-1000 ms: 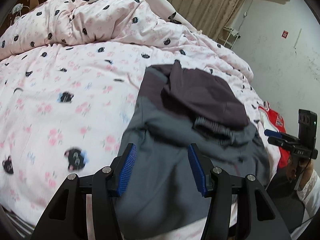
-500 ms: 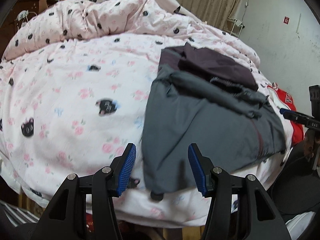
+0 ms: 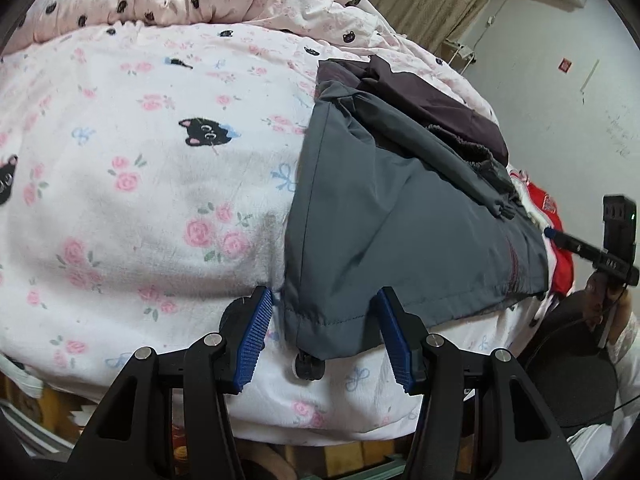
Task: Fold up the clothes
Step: 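Move both grippers to the edge of the folded grey bundle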
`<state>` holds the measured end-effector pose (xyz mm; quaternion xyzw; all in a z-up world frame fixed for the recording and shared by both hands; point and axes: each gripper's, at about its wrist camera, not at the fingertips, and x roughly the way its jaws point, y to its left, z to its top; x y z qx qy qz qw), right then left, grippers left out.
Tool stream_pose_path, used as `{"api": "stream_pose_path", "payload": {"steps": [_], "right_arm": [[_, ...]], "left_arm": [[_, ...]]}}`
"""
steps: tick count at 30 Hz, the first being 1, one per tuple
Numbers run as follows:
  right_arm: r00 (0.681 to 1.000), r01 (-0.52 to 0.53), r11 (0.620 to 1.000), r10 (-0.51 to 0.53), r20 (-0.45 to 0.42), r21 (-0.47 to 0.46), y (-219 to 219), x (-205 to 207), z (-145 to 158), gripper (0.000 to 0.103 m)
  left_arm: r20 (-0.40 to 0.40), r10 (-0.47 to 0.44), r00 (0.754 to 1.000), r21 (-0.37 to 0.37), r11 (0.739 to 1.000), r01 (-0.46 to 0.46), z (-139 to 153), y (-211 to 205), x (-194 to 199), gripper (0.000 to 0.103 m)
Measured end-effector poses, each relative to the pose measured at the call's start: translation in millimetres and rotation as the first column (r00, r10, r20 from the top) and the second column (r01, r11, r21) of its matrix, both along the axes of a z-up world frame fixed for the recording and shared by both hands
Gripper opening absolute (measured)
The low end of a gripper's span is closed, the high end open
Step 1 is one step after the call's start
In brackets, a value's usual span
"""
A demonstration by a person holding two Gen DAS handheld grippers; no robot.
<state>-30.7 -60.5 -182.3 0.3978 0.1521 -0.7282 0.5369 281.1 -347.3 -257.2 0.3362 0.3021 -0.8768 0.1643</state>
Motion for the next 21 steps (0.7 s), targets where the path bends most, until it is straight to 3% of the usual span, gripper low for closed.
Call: {"api": "stream_pose_path", "payload": {"steps": [4, 11, 17, 21], "right_arm": [[1.0, -0.002, 1.0, 0.002, -0.001, 0.023, 4, 2, -4, 0.065], [1.0, 0.007, 0.997, -0.008, 0.014, 0.071, 11, 2, -15, 0.065], [0.999, 0.017, 0.995, -0.021, 0.036, 0.101, 18, -3, -23, 0.065], [0.999, 0.016, 0.994, -0.021, 0.041, 0.108, 21, -4, -24, 0.065]], "left_arm": [[-0.025, 0.002, 1.0, 0.018, 1.0, -0.001, -2, -1, 3, 0.049], [-0.032, 0.009, 0.999, 0.009, 1.0, -0.009, 6, 6, 8, 0.022], [-0.092, 0.009, 0.996, -0.007, 1.0, -0.009, 21, 12, 11, 0.022], [-0.107, 0.011, 0.994, -0.058, 0.998, -0.017, 32, 24, 12, 0.022]]}}
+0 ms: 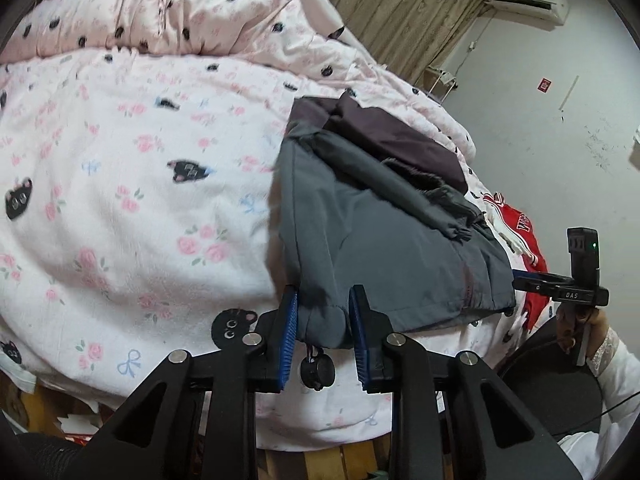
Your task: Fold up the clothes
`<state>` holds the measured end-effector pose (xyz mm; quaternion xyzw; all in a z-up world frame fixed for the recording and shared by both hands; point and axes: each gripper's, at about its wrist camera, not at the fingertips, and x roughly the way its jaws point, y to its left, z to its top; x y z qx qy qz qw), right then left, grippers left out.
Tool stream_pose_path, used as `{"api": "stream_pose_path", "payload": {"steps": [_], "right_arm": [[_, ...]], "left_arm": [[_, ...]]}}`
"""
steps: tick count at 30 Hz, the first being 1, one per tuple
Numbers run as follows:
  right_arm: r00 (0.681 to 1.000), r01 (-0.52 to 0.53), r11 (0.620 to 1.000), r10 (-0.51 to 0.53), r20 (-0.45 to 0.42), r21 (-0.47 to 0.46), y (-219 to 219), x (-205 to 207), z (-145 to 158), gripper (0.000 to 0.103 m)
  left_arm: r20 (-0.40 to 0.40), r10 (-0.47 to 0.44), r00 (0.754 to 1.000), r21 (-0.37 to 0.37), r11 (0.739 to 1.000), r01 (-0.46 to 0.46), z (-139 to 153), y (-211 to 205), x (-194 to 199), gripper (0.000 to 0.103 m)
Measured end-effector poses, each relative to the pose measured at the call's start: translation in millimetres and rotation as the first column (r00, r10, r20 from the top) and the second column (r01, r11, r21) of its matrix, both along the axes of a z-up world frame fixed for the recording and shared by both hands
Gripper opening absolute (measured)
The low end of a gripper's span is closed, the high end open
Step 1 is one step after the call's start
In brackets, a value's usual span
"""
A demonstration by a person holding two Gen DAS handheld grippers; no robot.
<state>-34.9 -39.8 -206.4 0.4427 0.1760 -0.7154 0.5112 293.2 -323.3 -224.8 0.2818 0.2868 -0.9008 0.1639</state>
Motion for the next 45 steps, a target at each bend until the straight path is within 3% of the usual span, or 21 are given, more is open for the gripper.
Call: {"api": "stream_pose_path", "payload": {"steps": [6, 12, 19, 26, 28, 29, 33, 38, 45], "right_arm": [[1.0, -0.002, 1.0, 0.002, 0.008, 0.003, 2, 0, -1, 0.065], [0.998, -0.001, 1.0, 0.002, 0.062, -0.009, 3, -3, -3, 0.065], [0.984, 0.038, 0.999, -0.037, 0.172, -0.002, 7, -14, -13, 0.065], [0.96, 0.049, 0.998, -0.055, 0.275, 0.027, 2, -18, -29, 0.064], [0.955, 0.038, 0.999, -0.045, 0.295, 0.031, 0, -16, -33, 0.048], [0.954, 0.028, 0.999, -0.037, 0.297, 0.035, -1, -15, -33, 0.035], [0.946, 0.015, 1.0, -0.015, 0.323, 0.003, 1, -11, -28, 0.016], [0.914, 0.028, 0.994, 0.017, 0.404, -0.105, 15, -13, -11, 0.013], [0.853, 0.063, 0.979, 0.049, 0.519, -0.196, 23, -26, -4, 0.011]], "left_arm": [[0.053, -0.013, 0.998, -0.065, 0.998, 0.016, 2, 17, -13, 0.022], [0.093, 0.07, 0.993, 0.014, 0.997, -0.072, -16, -5, -13, 0.021], [0.093, 0.067, 0.993, 0.031, 0.997, -0.07, -21, -6, -16, 0.01], [0.085, 0.074, 0.994, 0.045, 0.996, -0.078, -21, -7, -18, 0.008], [0.083, 0.079, 0.993, 0.049, 0.995, -0.083, -20, -8, -18, 0.008], [0.082, 0.08, 0.993, 0.05, 0.995, -0.085, -20, -8, -18, 0.008], [0.051, 0.088, 0.995, 0.055, 0.994, -0.091, -13, -6, -14, 0.008], [-0.02, 0.104, 0.994, 0.077, 0.992, -0.102, 3, -6, -3, 0.008], [-0.055, 0.106, 0.993, 0.087, 0.991, -0.101, 18, -6, 0, 0.008]]}}
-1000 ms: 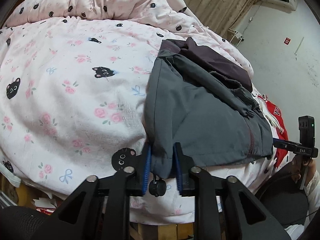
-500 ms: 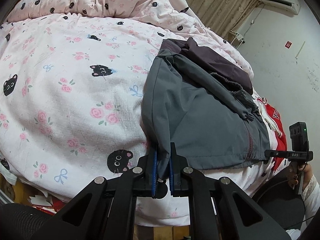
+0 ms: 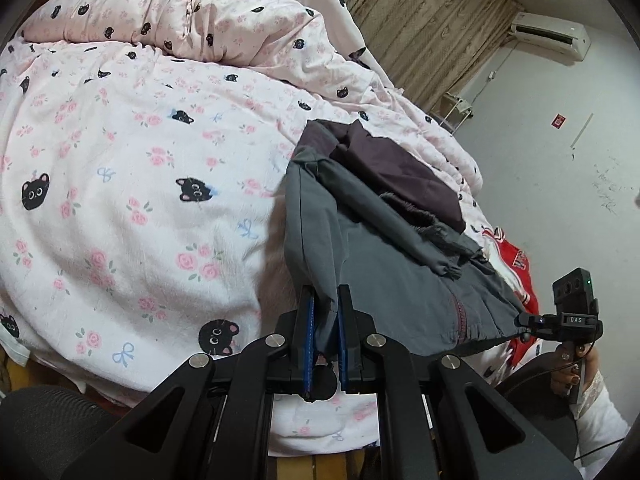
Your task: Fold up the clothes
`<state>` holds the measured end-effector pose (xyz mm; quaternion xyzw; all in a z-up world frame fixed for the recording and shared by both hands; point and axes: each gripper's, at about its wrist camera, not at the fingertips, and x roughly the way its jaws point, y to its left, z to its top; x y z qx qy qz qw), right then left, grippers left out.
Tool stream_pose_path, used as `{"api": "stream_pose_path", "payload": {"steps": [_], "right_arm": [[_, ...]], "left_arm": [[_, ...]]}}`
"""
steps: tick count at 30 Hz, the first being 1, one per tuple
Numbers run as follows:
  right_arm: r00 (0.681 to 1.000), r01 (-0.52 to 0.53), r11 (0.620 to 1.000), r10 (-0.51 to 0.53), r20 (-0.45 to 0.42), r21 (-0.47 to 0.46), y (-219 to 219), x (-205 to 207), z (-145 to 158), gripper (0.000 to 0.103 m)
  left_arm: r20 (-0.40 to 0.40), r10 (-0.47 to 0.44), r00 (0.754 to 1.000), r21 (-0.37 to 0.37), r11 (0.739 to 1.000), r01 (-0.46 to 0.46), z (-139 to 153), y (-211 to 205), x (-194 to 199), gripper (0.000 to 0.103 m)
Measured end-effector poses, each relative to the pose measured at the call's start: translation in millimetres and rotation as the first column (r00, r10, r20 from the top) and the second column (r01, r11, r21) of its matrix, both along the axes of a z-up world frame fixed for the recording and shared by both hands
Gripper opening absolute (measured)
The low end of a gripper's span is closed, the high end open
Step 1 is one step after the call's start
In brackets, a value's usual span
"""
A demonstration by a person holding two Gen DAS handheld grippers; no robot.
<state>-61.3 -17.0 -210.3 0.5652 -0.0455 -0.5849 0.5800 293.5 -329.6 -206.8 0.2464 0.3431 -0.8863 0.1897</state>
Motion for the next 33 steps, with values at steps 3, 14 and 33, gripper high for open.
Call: {"api": "stream_pose_path", "payload": {"steps": [3, 14, 33], "right_arm": [[0.998, 0.021, 0.999, -0.018, 0.054, -0.05, 7, -11, 5, 0.01], [0.999, 0.026, 0.999, -0.025, 0.028, -0.024, 2, -11, 5, 0.009], [0.985, 0.119, 0.979, -0.096, 0.143, -0.164, -51, -93, 82, 0.008]], "left_arm": [[-0.003, -0.001, 1.0, 0.007, 1.0, 0.001, 3, -2, -2, 0.008], [0.094, -0.011, 0.996, -0.011, 1.0, 0.012, 2, 2, -22, 0.005], [0.058, 0.061, 0.996, -0.037, 0.998, -0.059, 100, -91, -97, 0.005]]}}
